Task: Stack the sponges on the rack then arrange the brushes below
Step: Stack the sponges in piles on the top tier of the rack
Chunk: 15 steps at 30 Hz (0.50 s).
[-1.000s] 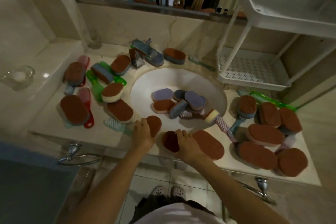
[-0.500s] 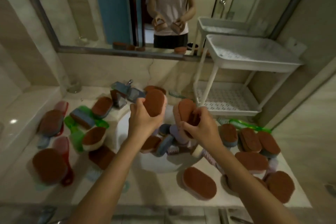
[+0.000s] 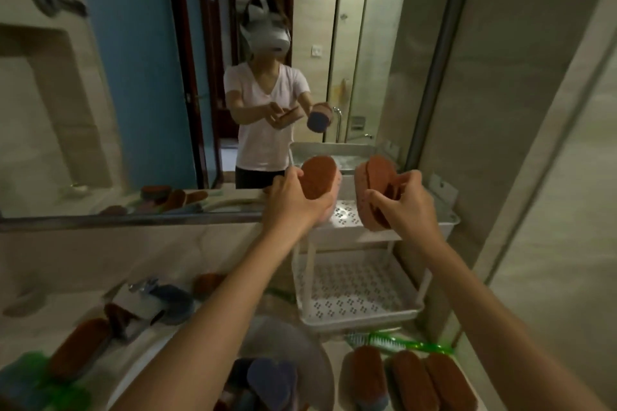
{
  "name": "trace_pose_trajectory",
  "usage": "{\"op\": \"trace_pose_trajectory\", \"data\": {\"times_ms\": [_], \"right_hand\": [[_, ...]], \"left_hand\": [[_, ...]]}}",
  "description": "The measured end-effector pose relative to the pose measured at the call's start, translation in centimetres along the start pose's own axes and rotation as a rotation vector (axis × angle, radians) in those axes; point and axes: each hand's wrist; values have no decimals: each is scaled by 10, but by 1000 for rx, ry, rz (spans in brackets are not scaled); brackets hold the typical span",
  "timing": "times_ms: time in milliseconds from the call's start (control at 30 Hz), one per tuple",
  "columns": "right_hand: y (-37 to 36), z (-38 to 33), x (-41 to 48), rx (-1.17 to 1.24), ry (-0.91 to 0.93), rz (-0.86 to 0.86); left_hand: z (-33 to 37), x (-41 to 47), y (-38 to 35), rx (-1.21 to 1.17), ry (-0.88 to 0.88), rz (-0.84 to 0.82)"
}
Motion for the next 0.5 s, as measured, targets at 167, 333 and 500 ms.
{"op": "trace_pose_trajectory", "data": {"times_ms": [167,333,500], "right_hand": [[-7,33,63,-39,-92,-90],[-32,65,95,-111,-126,-178],[-49,85,96,-265,-34,-335]], "left_hand": [[27,52,-42,119,7,10],[22,82,-85,263,89,3],[4,81,-107,582,-30,-27]]}}
Point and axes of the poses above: each hand's wrist, its own x-axis towards the middle knuckle, its own y-axis out of the back of the hand, z = x × y, and after that the axes turned 8 degrees about y, right-handed
